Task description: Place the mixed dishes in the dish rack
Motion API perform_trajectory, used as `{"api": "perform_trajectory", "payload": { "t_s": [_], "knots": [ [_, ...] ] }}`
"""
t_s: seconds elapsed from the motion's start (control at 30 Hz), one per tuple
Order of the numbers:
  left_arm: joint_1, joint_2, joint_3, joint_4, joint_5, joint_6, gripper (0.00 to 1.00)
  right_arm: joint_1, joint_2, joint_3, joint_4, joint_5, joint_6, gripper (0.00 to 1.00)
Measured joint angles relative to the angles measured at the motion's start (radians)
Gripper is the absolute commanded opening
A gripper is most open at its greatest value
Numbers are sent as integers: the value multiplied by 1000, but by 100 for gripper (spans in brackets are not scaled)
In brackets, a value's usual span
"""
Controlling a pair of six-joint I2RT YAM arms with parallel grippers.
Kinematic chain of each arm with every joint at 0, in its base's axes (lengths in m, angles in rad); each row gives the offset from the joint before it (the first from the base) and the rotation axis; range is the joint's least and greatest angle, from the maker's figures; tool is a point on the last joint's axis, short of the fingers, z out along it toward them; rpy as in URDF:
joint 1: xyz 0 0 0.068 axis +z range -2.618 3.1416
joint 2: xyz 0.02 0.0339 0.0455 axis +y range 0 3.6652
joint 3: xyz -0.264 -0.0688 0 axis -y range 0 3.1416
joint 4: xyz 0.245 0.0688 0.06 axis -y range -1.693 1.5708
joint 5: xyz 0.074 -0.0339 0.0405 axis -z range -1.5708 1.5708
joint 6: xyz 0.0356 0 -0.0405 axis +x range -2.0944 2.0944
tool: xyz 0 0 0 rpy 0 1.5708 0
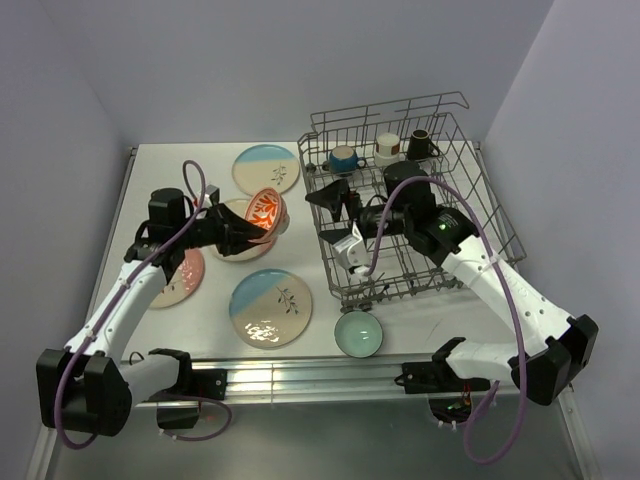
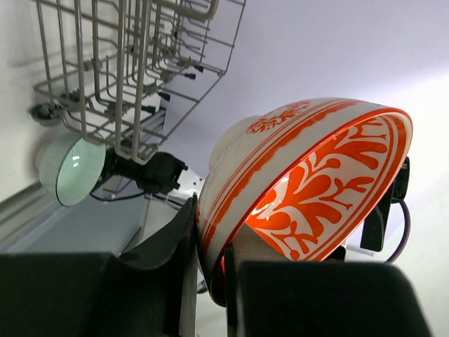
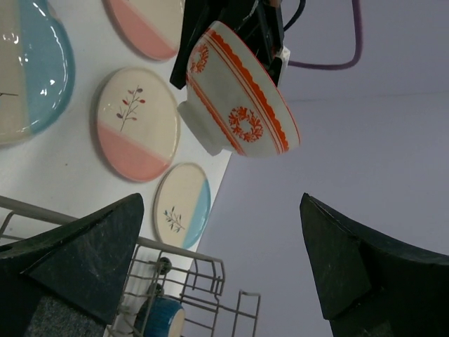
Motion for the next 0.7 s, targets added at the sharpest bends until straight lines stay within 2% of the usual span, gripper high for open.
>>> {"api": "perform_trajectory", "payload": {
  "t_s": [0.33,0.7],
  "knots": [
    [-82,-9,0,-91,2,-33,0,70,-5,-11,35,33,-102,100],
    [-164,-9,37,-197,29,-33,0,160,10,-2,-124,86,-298,100]
  ]
}}
